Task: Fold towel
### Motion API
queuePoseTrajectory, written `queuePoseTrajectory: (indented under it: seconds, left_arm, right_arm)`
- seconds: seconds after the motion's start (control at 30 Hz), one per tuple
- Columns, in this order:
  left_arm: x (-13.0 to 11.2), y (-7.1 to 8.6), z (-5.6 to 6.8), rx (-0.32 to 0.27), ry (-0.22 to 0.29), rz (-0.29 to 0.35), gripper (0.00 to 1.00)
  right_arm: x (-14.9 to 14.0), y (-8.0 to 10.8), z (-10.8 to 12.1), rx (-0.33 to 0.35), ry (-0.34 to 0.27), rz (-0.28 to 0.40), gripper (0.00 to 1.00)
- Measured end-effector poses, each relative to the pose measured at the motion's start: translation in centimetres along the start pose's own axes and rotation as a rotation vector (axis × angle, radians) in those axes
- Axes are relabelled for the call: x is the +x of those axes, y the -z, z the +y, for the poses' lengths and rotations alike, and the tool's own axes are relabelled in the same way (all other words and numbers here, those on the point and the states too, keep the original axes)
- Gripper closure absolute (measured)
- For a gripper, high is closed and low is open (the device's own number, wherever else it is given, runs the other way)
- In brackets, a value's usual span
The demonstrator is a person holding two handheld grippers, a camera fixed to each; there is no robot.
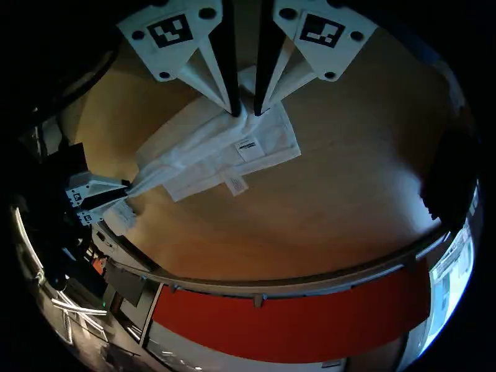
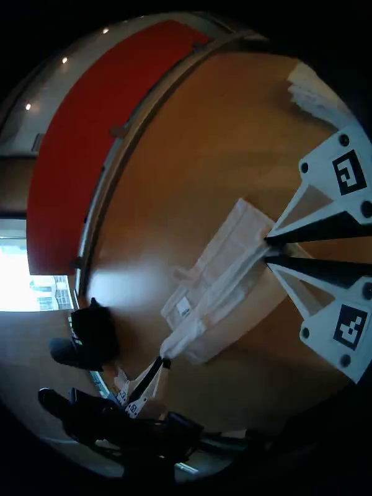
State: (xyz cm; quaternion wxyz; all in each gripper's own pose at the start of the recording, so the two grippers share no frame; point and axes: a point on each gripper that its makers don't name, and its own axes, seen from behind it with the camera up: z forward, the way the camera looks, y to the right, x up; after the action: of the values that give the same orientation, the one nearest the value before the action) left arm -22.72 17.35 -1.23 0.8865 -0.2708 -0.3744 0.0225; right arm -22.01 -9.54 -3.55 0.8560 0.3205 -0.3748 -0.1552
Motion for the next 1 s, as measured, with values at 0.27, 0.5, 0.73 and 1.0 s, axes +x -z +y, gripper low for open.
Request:
queuePoseTrajectory:
  seconds: [0.27,0.5,0.73,1.0]
  left_arm:
    - [-0.8,-2.0,-0.8,0.024,-0.018,-0.024,0.83]
    - [-1.5,-3.6,-1.5,0.047,-0.029,-0.048,0.81]
    - [-1.8,-4.8,-2.4,0.076,-0.057,-0.062,0.74]
    - [-1.9,-5.3,-3.2,0.101,-0.072,-0.076,0.62]
  right_arm:
    - [-1.0,-2.0,0.7,0.000,-0.023,-0.029,0.86]
    - [-1.7,-3.5,1.0,-0.012,-0.034,-0.048,0.85]
    - [-2.0,-4.5,1.4,-0.031,-0.048,-0.060,0.78]
    - [-2.4,-5.0,2.0,-0.049,-0.059,-0.071,0.64]
